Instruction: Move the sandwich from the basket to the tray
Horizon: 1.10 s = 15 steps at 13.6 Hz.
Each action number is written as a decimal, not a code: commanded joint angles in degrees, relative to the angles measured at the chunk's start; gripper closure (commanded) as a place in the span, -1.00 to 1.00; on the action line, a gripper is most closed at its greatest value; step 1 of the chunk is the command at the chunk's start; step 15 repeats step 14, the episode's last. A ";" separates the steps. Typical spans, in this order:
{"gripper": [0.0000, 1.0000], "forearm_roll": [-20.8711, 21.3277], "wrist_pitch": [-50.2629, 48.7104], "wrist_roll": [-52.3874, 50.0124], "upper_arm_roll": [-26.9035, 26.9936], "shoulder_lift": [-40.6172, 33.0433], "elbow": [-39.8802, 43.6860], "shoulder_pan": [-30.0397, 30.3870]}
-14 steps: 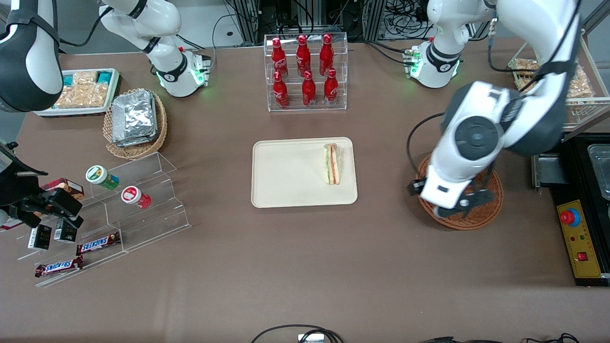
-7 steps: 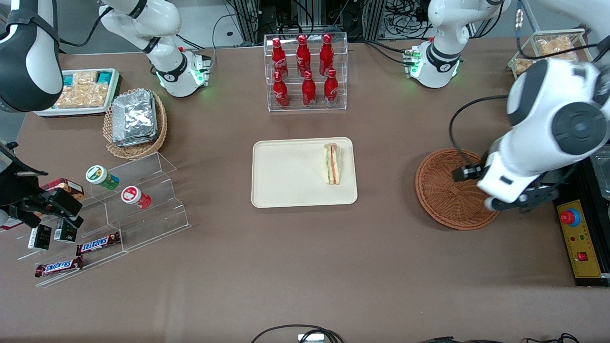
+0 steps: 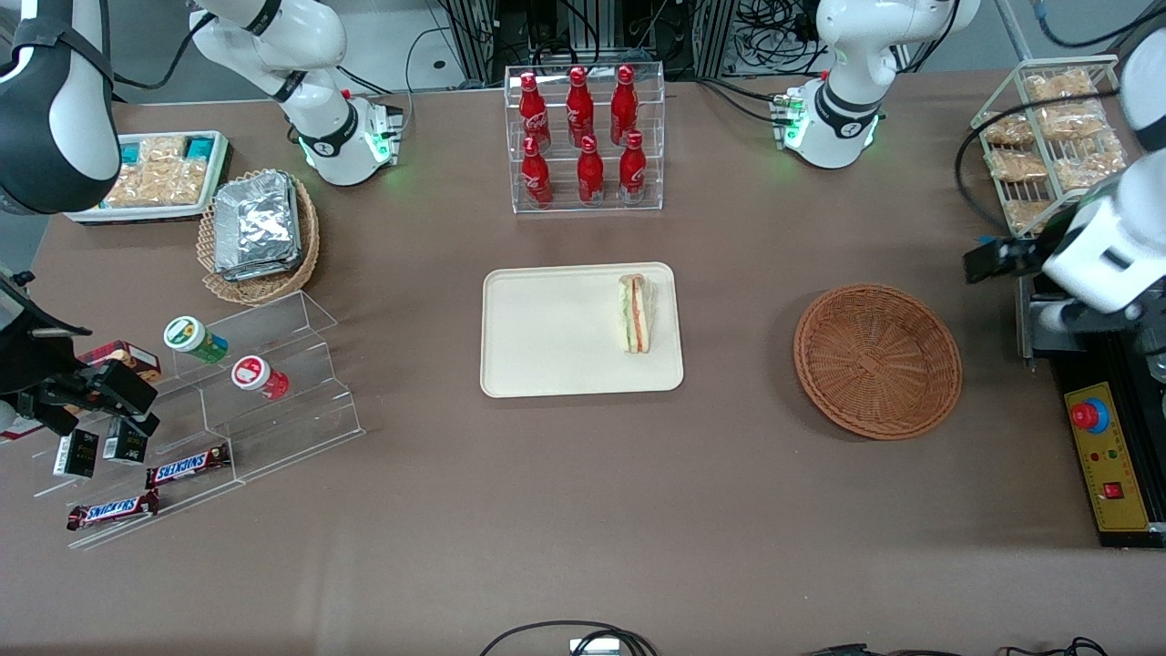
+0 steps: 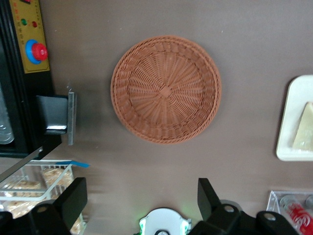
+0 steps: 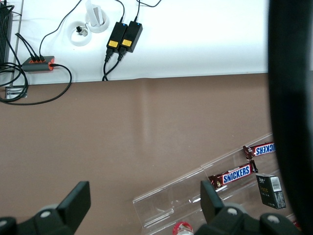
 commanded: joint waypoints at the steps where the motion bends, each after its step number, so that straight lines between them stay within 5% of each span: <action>1: -0.99 -0.79 -1.41 3.59 1.90 -4.35 -2.03 -1.05; 15: -0.99 -1.66 0.08 10.46 1.90 -5.32 -1.86 -0.97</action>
